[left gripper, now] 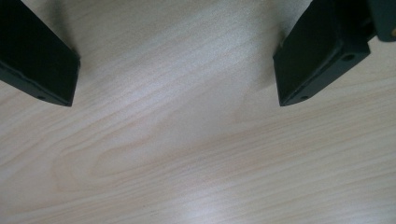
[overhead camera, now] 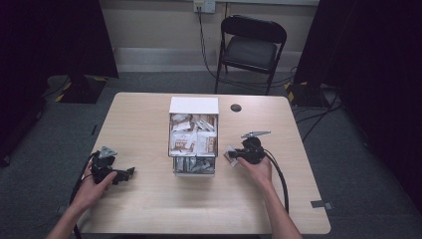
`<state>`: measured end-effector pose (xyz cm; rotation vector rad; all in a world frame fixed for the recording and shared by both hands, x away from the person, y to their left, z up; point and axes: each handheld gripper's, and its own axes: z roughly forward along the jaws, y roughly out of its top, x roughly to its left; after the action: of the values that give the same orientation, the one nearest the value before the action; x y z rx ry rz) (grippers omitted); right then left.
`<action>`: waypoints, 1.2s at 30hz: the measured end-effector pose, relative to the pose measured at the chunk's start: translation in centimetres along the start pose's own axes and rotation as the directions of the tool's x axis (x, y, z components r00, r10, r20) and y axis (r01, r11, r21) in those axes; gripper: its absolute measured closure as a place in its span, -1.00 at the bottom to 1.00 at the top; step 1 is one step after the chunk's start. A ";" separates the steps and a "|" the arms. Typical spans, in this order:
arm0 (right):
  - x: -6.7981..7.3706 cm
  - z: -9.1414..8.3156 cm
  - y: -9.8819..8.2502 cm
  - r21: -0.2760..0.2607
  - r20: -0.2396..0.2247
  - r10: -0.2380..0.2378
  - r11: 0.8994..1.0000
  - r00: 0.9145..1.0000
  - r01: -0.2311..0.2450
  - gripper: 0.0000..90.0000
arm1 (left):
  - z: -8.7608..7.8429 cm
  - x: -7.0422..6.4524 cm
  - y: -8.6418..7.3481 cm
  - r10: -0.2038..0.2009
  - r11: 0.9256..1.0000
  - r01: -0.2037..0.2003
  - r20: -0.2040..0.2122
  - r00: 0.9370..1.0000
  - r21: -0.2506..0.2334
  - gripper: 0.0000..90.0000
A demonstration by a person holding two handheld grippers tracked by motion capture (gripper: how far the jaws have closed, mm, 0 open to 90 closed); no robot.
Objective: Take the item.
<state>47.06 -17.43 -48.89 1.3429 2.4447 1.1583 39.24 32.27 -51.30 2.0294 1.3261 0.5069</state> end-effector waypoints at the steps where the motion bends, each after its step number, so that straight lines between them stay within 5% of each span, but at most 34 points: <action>1: -0.1 0.0 0.0 0.001 0.011 0.003 1.000 1.000 -0.003 0.55 | 0.0 0.0 0.0 0.000 1.000 0.000 0.000 1.000 0.000 -1.00; 6: -0.4 0.0 -0.1 0.001 0.053 0.011 1.000 0.999 -0.011 0.25 | 0.0 0.0 0.0 0.000 1.000 0.000 0.001 1.000 0.000 -1.00; 10: -0.3 -0.3 0.0 -0.025 0.052 0.023 0.999 0.998 -0.022 0.05 | 0.0 0.0 0.0 0.000 1.000 0.000 0.000 1.000 0.000 -1.00; 13: -0.2 -0.6 0.1 -0.045 0.004 0.048 0.998 0.999 -0.047 -0.11 | 0.0 0.0 0.0 0.000 1.000 0.000 0.000 1.000 0.000 -1.00; 21: 0.4 -1.9 0.6 -0.084 0.034 0.041 0.996 0.999 -0.038 -0.48 | 0.0 0.0 0.0 0.000 1.000 0.000 0.000 1.000 0.000 -1.00; 27: 0.5 -3.6 0.7 -0.102 0.077 0.048 0.994 0.996 -0.040 -0.67 | 0.0 0.0 0.0 0.000 1.000 0.000 0.000 1.000 0.000 -1.00; 36: 0.7 -6.2 0.4 -0.091 0.105 0.066 0.994 0.992 -0.057 -0.67 | 0.0 0.0 0.0 0.000 1.000 0.000 0.000 1.000 0.000 -1.00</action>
<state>44.17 -20.26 -44.05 1.4253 2.2656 1.1602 39.25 32.27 -51.30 2.0297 1.3260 0.5067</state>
